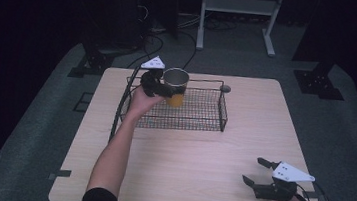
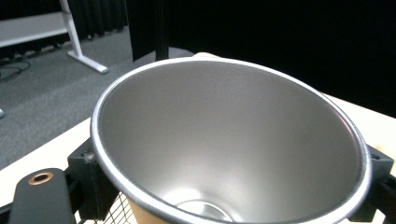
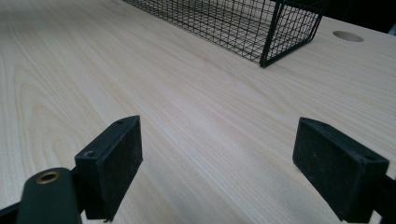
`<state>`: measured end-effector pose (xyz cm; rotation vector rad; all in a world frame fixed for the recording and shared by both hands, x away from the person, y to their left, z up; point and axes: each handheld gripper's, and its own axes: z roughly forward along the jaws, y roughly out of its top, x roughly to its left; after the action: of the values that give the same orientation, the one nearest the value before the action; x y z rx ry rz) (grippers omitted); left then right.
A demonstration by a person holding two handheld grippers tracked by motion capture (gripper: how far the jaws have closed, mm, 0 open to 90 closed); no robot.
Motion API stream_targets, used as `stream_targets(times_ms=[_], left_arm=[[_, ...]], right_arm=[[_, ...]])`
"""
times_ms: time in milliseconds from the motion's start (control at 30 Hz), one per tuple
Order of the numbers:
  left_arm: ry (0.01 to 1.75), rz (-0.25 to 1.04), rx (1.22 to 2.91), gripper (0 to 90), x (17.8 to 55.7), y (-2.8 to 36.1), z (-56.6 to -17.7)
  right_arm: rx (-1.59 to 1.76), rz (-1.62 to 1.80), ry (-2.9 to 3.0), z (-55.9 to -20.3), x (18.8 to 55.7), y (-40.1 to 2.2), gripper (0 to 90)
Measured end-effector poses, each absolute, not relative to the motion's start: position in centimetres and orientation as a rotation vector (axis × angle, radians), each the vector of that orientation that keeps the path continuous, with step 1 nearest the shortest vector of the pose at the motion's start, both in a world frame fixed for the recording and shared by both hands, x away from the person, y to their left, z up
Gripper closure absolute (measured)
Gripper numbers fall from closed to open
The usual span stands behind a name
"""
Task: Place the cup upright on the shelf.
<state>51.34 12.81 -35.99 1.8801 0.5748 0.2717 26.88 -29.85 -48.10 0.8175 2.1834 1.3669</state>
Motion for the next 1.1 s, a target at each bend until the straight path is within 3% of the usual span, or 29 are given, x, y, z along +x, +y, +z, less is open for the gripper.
stream_targets(times_ms=[1100], left_arm=[[0.626,0.298,2.118,12.4,53.9,11.8,-40.5]], right_arm=[[0.809,1.367,2.186,-48.1,26.8,-29.8,14.8]])
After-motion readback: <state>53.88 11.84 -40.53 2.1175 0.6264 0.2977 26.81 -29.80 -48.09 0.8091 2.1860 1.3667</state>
